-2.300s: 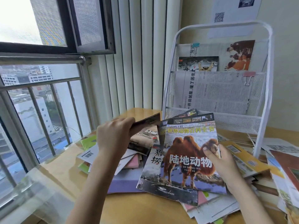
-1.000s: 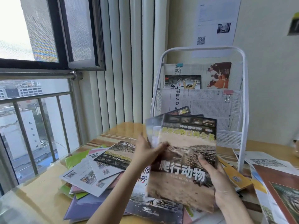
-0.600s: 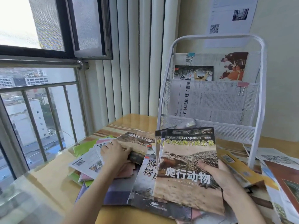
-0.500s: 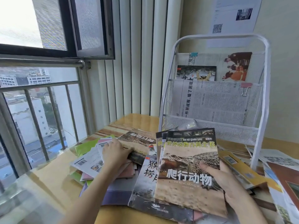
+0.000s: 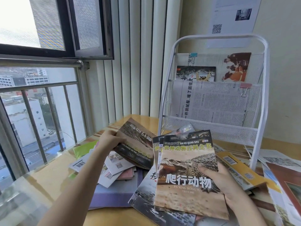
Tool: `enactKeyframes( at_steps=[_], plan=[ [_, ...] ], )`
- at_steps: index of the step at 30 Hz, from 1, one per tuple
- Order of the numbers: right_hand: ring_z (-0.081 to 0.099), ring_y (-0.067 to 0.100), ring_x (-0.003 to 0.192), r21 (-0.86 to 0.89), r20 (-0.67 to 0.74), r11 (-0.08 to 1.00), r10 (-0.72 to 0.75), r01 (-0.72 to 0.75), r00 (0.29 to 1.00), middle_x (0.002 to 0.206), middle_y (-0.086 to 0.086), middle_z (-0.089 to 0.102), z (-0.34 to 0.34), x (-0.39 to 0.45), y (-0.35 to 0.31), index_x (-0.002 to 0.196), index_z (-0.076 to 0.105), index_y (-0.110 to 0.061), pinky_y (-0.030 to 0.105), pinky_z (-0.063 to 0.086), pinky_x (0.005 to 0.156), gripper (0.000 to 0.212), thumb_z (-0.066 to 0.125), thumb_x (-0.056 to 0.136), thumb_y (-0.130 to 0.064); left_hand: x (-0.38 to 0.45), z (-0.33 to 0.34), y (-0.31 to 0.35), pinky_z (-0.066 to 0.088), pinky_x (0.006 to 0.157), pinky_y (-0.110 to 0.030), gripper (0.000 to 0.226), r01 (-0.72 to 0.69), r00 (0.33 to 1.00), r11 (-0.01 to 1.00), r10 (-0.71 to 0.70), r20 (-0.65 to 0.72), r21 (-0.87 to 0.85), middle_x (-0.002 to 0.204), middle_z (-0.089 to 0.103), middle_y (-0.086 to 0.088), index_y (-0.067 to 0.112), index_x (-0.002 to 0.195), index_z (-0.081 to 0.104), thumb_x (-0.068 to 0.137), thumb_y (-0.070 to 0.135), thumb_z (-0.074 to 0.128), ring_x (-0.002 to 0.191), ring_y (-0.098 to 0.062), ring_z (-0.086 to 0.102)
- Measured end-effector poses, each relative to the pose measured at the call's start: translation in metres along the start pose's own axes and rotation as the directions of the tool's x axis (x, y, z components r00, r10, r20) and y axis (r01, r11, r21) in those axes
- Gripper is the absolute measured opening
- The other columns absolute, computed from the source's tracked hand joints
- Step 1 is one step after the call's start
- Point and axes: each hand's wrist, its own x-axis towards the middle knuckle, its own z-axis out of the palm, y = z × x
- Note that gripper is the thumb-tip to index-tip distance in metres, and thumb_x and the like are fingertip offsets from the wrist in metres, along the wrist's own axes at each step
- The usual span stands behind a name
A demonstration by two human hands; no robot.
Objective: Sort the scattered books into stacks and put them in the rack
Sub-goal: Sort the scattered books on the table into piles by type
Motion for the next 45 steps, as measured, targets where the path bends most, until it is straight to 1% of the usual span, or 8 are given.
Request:
enactKeyframes(
  at_steps=[7,11,17,21,27,35,41,45],
  plan=[
    [0.039,0.022,0.132,-0.018,-0.01,1.0,-0.014,0.013,1.0,0.143,-0.001,0.044,0.002,-0.002,-0.001,0.142,0.036,-0.017,0.044,0.027,0.111,0.088,0.074,0.067,-0.043,-0.036,-0.039,0.059,0.053,0.057,-0.029,0.029,-0.391,0.879,0.911,0.412,-0.239,0.132,0.083,0.067,-0.003,0.017,0.091,0.066,0.067,0.016,0.082,0.067,-0.014,0.061],
    [0.045,0.022,0.127,-0.033,-0.026,0.999,-0.025,0.025,0.999,0.139,0.0,0.05,0.002,-0.003,0.003,0.137,0.043,-0.019,0.046,0.031,0.109,0.097,0.078,0.056,-0.058,-0.07,-0.061,0.103,0.047,0.057,-0.02,0.021,-0.549,0.823,0.793,0.568,0.004,0.262,0.075,0.068,0.008,0.025,0.077,0.068,0.067,0.013,0.082,0.07,-0.006,0.06],
    [0.029,0.023,0.138,-0.065,-0.042,0.998,-0.007,0.005,0.999,0.152,-0.001,0.03,0.004,-0.01,-0.006,0.147,0.026,-0.02,0.049,0.022,0.113,0.098,0.069,0.066,-0.053,-0.104,-0.066,0.131,0.053,0.07,-0.01,0.029,-0.728,0.672,0.677,0.672,0.311,0.109,0.079,0.073,0.016,0.023,0.082,0.073,0.059,0.011,0.085,0.073,0.001,0.067],
    [0.027,0.023,0.139,-0.054,-0.02,0.998,-0.01,0.009,1.0,0.151,0.0,0.031,0.005,-0.014,-0.016,0.147,0.026,-0.015,0.045,0.019,0.112,0.074,0.058,0.086,-0.041,-0.106,-0.041,0.141,0.058,0.07,-0.029,0.027,-0.811,0.581,0.567,0.751,0.313,0.147,0.082,0.069,0.009,0.018,0.086,0.065,0.066,0.018,0.082,0.075,-0.009,0.067],
    [0.035,0.017,0.13,0.026,-0.014,1.0,-0.01,0.011,1.0,0.148,0.002,0.036,0.007,-0.019,-0.023,0.145,0.03,-0.016,0.038,0.024,0.109,0.065,0.057,0.088,-0.034,-0.121,-0.033,0.185,0.054,0.073,-0.025,0.028,-0.89,0.447,0.408,0.698,0.56,0.202,0.086,0.068,0.012,0.032,0.083,0.057,0.071,0.021,0.08,0.078,-0.004,0.065],
    [0.025,0.021,0.139,0.144,-0.027,0.989,-0.031,0.035,0.999,0.151,0.0,0.029,0.003,-0.02,-0.03,0.147,0.023,-0.019,0.043,0.018,0.113,0.078,0.06,0.081,-0.041,-0.112,-0.013,0.217,0.052,0.063,-0.013,0.028,-0.888,0.446,0.385,0.594,0.669,0.251,0.083,0.062,0.013,0.027,0.091,0.055,0.075,0.021,0.077,0.069,0.001,0.061],
    [0.041,0.011,0.106,0.183,-0.015,0.981,-0.06,0.062,0.998,0.103,-0.017,0.05,0.007,-0.023,-0.036,0.113,0.043,-0.032,0.029,0.026,0.095,0.048,0.054,0.071,-0.052,-0.085,0.056,0.187,0.049,0.087,-0.029,0.034,-0.871,0.488,0.326,0.653,0.579,0.367,0.088,0.053,0.01,0.014,0.102,0.06,0.074,0.021,0.077,0.088,-0.015,0.053],
    [0.042,0.008,0.122,0.107,-0.018,0.984,-0.144,0.145,0.989,0.13,-0.019,0.043,0.009,-0.023,-0.033,0.134,0.04,-0.03,0.031,0.022,0.108,0.11,0.06,0.039,-0.084,-0.079,0.078,0.166,0.046,0.099,-0.034,0.037,-0.88,0.474,0.338,0.677,0.563,0.334,0.115,0.051,-0.002,0.01,0.103,0.064,0.072,0.023,0.079,0.104,-0.019,0.051]
  ],
)
